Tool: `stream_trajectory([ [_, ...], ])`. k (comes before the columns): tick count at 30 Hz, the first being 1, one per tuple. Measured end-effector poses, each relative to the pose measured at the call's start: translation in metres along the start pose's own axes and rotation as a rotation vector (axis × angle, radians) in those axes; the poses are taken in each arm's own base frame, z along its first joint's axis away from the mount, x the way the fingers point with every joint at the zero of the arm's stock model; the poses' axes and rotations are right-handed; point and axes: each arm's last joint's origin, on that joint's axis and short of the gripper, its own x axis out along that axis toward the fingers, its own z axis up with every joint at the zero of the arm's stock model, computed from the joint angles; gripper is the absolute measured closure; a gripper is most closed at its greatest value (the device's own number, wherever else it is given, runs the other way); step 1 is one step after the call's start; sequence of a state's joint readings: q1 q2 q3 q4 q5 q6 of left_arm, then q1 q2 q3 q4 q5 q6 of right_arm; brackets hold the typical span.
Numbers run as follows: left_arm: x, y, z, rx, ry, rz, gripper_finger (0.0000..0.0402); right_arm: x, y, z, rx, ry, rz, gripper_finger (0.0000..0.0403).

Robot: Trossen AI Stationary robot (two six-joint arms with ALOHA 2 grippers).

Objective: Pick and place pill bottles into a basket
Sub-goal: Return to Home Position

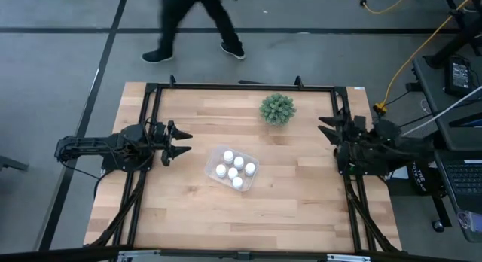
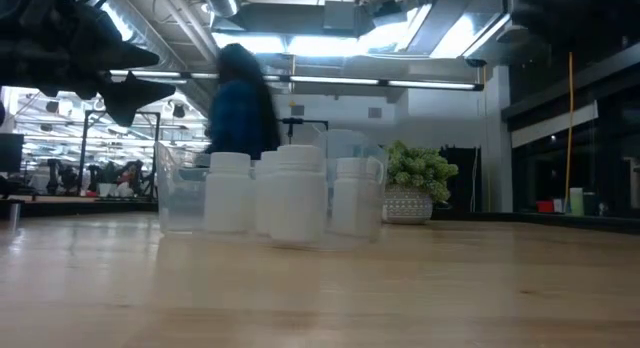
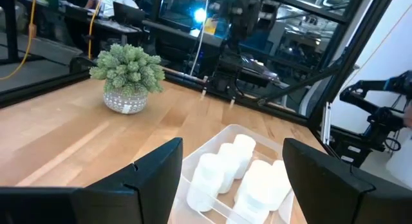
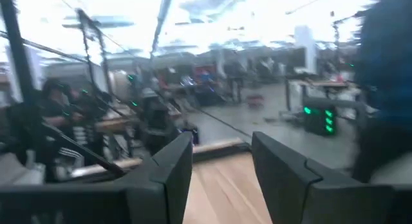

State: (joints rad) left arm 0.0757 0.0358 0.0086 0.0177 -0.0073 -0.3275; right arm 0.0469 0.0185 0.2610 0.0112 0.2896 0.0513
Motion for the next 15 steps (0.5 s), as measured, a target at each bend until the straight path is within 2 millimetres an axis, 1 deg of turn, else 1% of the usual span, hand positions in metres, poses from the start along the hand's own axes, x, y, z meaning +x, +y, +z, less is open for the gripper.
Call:
stream_trajectory([
  [2, 0.000, 0.000, 0.000, 0.000, 0.000, 0.000, 0.0142, 0.001, -0.003, -0.018, -0.012, 0.044, -0.033, 0.0240],
  [4, 0.000, 0.000, 0.000, 0.000, -0.004, -0.001, 0.0143, 0.005, -0.004, -0.040, -0.012, 0.129, -0.048, 0.0240],
  [6, 0.000, 0.000, 0.000, 0.000, 0.001, -0.001, 0.0144, 0.008, -0.005, -0.057, 0.034, 0.140, -0.042, 0.0240],
  [8, 0.000, 0.000, 0.001, 0.000, -0.007, -0.006, 0.0142, 0.007, -0.005, -0.080, 0.094, 0.177, -0.011, 0.0240],
  [11, 0.001, 0.000, 0.000, 0.000, 0.004, -0.002, 0.0142, 0.007, -0.004, -0.085, 0.109, 0.232, 0.035, 0.0240],
  [15, 0.001, 0.000, 0.000, 0.000, 0.007, -0.001, 0.0144, 0.006, -0.003, -0.086, -0.016, 0.235, 0.091, 0.0240],
])
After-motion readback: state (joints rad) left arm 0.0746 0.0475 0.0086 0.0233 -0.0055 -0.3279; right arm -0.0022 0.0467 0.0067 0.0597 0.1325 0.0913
